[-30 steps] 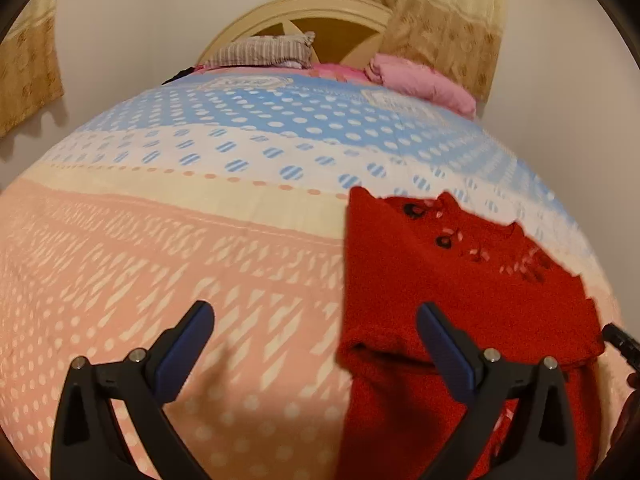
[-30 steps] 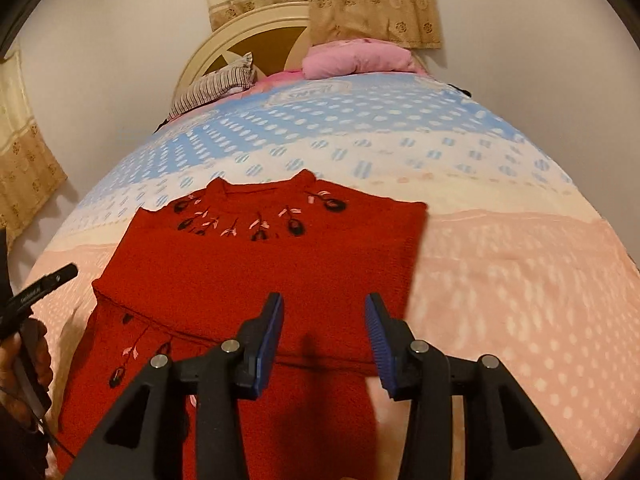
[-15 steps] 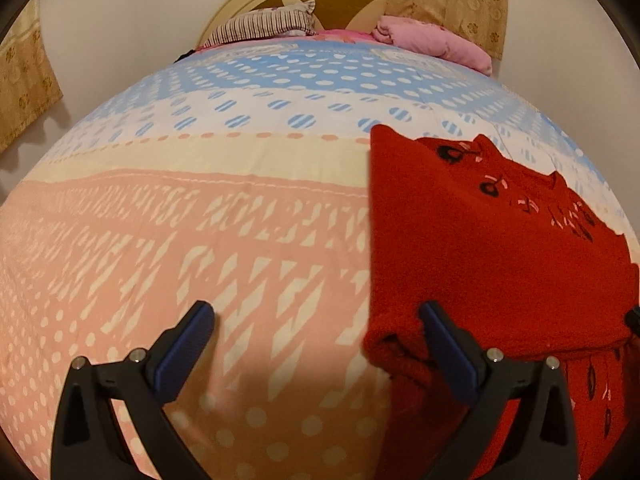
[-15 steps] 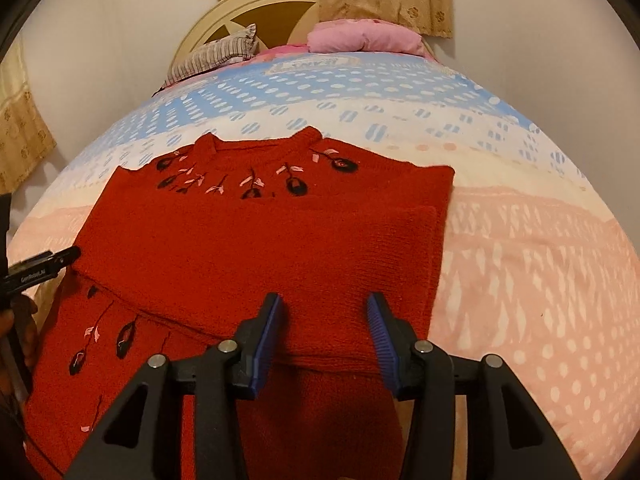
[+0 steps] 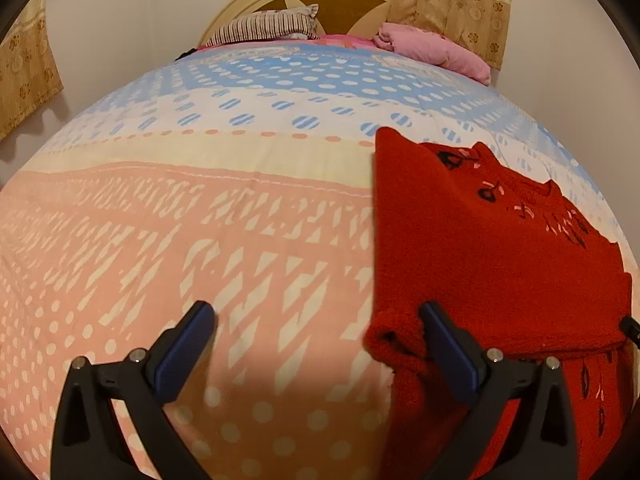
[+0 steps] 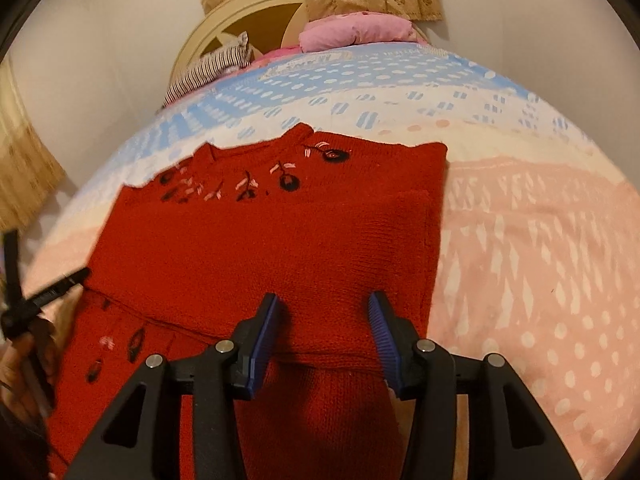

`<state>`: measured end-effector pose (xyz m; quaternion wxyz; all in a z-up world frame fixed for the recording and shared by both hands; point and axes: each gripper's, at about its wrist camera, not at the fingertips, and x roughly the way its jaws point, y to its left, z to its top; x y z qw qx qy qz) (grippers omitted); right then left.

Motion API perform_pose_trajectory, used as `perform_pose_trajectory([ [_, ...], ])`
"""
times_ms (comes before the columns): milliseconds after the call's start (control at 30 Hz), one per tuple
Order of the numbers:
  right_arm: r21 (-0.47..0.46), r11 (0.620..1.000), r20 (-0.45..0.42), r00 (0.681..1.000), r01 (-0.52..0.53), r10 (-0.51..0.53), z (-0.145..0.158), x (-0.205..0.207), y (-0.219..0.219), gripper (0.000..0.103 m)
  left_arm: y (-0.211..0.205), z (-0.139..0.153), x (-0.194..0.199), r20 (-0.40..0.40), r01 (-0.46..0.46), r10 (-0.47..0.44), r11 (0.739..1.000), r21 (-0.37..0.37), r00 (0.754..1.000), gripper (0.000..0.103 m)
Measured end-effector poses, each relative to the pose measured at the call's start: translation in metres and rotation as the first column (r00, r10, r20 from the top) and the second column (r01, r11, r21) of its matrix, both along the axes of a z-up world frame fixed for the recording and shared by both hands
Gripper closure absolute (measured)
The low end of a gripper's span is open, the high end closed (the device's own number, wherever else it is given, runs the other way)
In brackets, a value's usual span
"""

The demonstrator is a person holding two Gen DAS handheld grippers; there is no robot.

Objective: Fold small clothes
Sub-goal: 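Press the folded side flat with the left tool while the right tool hovers over the hem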

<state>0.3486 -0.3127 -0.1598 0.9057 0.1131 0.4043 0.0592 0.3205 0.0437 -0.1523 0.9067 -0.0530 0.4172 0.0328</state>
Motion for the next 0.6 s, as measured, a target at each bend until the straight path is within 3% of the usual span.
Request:
perform_pose_trajectory([
  [100,-0.027,1.0,0.025,1.0,0.0,0.001,0.001,-0.005,0.007,0.055,0.006,-0.002,0.001,-0.008,-0.021,0.02,0.999,-0.028,1.0,0.0],
  [200,-0.059,0.998,0.03,0.999,-0.021,0.022,0.001,-0.005,0.015,0.046,0.005,-0.002,0.001,-0.009,-0.024,0.024,0.999,-0.022,1.0,0.0],
  [367,-0.13,0.991,0.039,0.999,-0.026,0.032,0.007,-0.012,0.026,0.042,0.009,-0.001,-0.004,0.005,-0.042,0.042,0.999,-0.035,0.999,0.0],
  [400,-0.137,0.99,0.041,0.998,-0.038,0.044,0.006,-0.013,0.028,0.037,0.01,-0.002,-0.004,0.001,-0.04,0.04,0.998,-0.042,0.999,0.0],
  [600,-0.137,0.989,0.018,0.998,-0.051,0.054,0.001,-0.007,0.029,0.032,0.007,-0.001,-0.002,0.001,-0.017,0.017,0.999,-0.038,1.0,0.0],
])
